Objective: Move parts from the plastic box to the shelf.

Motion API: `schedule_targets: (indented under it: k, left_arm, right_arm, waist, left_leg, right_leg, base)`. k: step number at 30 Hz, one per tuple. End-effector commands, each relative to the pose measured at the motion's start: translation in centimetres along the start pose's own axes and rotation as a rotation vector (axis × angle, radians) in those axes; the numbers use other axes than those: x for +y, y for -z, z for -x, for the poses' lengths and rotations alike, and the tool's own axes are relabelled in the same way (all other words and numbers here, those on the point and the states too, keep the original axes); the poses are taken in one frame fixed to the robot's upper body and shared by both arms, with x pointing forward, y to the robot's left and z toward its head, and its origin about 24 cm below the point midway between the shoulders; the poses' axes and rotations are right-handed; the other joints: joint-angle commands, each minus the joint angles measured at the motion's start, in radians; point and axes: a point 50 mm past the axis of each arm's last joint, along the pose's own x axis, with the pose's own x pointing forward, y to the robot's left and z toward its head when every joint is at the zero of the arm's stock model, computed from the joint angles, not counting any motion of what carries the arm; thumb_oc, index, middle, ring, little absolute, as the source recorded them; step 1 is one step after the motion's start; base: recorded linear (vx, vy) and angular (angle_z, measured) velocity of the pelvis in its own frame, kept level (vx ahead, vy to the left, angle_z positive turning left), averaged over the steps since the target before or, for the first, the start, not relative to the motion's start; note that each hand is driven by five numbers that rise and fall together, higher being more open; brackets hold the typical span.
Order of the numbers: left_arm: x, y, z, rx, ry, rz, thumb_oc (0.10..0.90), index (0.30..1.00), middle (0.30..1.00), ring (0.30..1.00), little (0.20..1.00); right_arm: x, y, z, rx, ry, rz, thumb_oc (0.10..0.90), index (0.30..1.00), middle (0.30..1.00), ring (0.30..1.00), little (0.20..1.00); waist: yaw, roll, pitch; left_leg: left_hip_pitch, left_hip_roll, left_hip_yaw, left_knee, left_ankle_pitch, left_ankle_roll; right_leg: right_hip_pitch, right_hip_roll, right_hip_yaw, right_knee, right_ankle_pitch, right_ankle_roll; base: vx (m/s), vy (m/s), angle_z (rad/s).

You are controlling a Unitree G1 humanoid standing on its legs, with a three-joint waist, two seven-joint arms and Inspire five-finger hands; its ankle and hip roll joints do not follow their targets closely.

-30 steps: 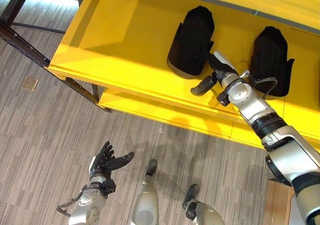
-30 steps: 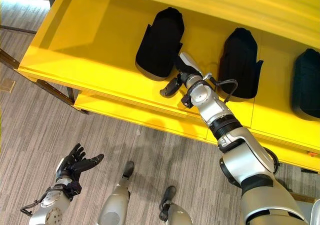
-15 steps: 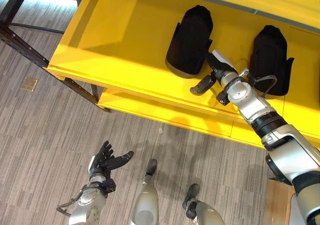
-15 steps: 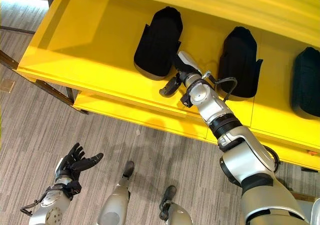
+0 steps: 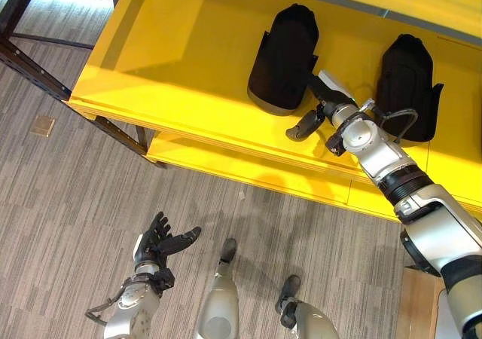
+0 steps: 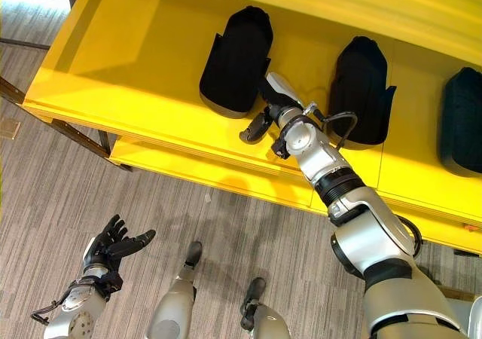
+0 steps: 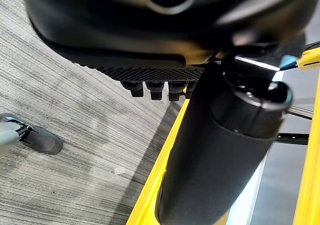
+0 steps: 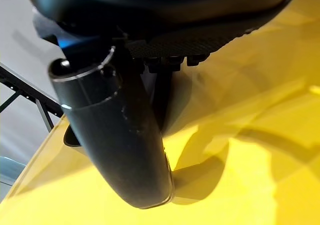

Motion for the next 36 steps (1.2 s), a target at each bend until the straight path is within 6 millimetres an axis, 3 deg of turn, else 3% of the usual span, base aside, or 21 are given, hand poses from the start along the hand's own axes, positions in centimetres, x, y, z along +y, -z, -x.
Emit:
schedule_targets:
  k: [1, 22, 36]
  left_arm:
    - [1.7, -4.7, 0.1, -0.204, -0.015, -0.045, 0.9, 1.0, 1.0, 1.0, 1.0]
    - [2.1, -4.9, 0.2, -0.215, -0.037, -0.036, 0.9, 1.0, 1.0, 1.0, 1.0]
    - [2.2, -5.0, 0.1, -0.215, -0.044, -0.042, 0.9, 1.0, 1.0, 1.0, 1.0]
  right_arm:
    - [-7.0, -4.2, -0.7, -0.102, 0.21, 0.185, 0.9, 1.0, 1.0, 1.0, 1.0]
    - [-8.4, -6.3, -0.1, -0.196, 0.243, 0.226, 0.9, 1.0, 1.0, 1.0, 1.0]
    - [-8.9, -6.7, 0.2, -0.217, 0.248, 0.236, 0.9, 1.0, 1.0, 1.0, 1.0]
  waist:
    - [-0.004, -0.064, 0.016]
    - [-0.014, -0.074, 0.016]
    - [-0.019, -0.084, 0.014]
  left_leg:
    - [-0.002, 0.061, 0.005, 0.027, -0.047, 0.019]
    - [-0.003, 0.061, 0.008, 0.025, -0.046, 0.019]
    - [0.002, 0.065, 0.009, 0.028, -0.05, 0.019]
  right_leg:
    - [0.111, -0.063, 0.04, -0.121, 0.038, 0.038]
    - [0.108, -0.06, 0.043, -0.125, 0.042, 0.038]
    - [0.107, -0.056, 0.049, -0.12, 0.039, 0.037]
  base:
    - [0.0, 0.0, 0.0]
    - [0.0, 0.0, 0.0]
    - [0.0, 0.0, 0.0]
